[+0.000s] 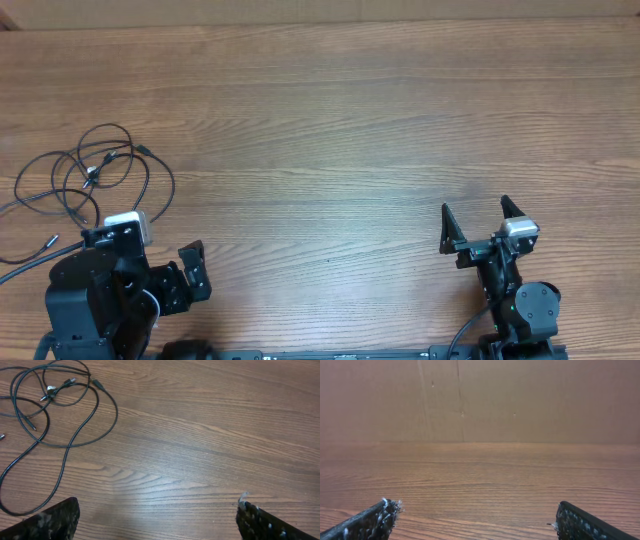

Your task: Untangle cables

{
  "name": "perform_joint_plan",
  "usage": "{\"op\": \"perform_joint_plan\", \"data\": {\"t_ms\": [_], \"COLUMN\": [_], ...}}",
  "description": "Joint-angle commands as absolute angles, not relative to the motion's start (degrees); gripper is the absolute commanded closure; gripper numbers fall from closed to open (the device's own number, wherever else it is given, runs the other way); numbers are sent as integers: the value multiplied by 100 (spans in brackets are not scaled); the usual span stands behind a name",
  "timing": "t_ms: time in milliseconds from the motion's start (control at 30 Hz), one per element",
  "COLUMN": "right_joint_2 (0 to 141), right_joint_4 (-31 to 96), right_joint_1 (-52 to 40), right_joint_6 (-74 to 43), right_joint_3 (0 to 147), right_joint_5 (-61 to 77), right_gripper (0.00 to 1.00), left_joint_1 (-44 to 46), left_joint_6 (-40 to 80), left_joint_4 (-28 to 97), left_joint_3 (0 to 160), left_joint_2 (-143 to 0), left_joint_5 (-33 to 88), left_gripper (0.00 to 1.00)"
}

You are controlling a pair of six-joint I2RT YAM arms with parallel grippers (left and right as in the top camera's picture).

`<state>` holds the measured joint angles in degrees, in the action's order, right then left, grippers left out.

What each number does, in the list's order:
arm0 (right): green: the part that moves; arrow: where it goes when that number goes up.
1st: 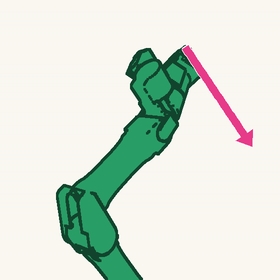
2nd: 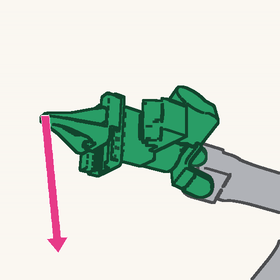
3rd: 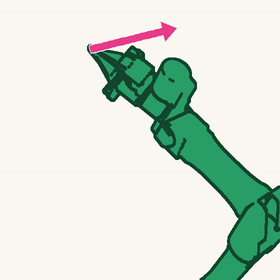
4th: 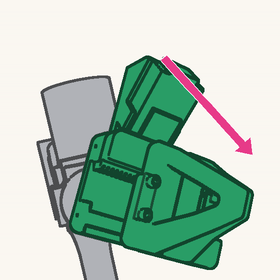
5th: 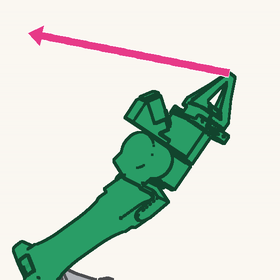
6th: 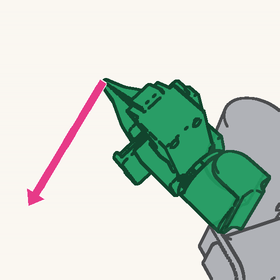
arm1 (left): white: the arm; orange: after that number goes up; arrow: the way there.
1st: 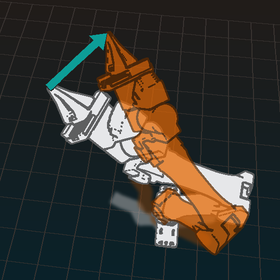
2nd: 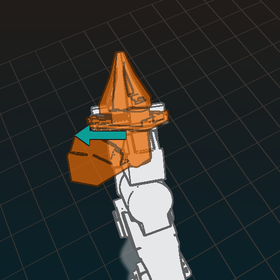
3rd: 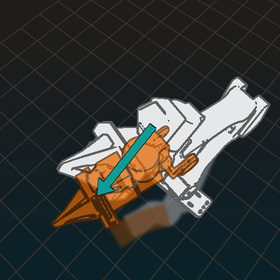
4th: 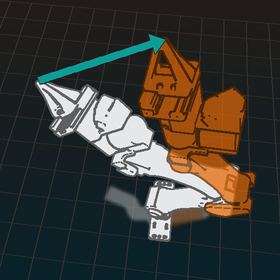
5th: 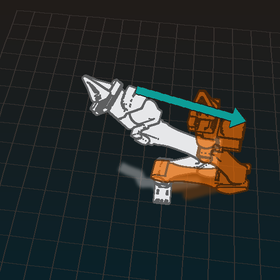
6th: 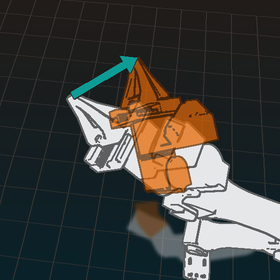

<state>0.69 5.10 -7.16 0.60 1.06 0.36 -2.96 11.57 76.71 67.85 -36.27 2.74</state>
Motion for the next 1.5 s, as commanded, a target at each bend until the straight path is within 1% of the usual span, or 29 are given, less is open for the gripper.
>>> {"op": "perform_joint_plan", "data": {"t_ms": [0, 567, 700, 833, 1033, 1167, 1333, 1467], "right_joint_2": [16, 16, 16, 16, 16, 16, 16, 16], "right_joint_4": [484, 482, 482, 484, 484, 482, 482, 482], "right_joint_1": [-701, -701, -701, -701, -701, -701, -701, -701], "right_joint_6": [21, 21, 19, 21, 21, 21, 21, 21], "right_joint_3": [45, 45, 45, 45, 45, 45, 45, 45], "right_joint_5": [-36, -36, -36, -36, -36, -36, -38, -36], "right_gripper": [0, 0, 0, 0, 0, 0, 0, 0], "left_joint_1": [-255, -261, -261, -259, -261, -259, -259, -259], "left_joint_6": [1070, 1068, 1070, 1079, 1094, 1092, 1090, 1070], "left_joint_4": [7651, 7651, 7113, 5885, 3424, 1911, 362, -491], "left_joint_3": [6796, 6698, 6163, 5127, 3205, 2193, 1271, 749], "left_joint_2": [-3610, -3573, -3452, -3074, -2064, -1385, -679, -327], "left_joint_5": [235, 231, 130, 123, 467, 585, 596, 539], "left_gripper": [0, 1, 0, 0, 1, 0, 0, 0]}}
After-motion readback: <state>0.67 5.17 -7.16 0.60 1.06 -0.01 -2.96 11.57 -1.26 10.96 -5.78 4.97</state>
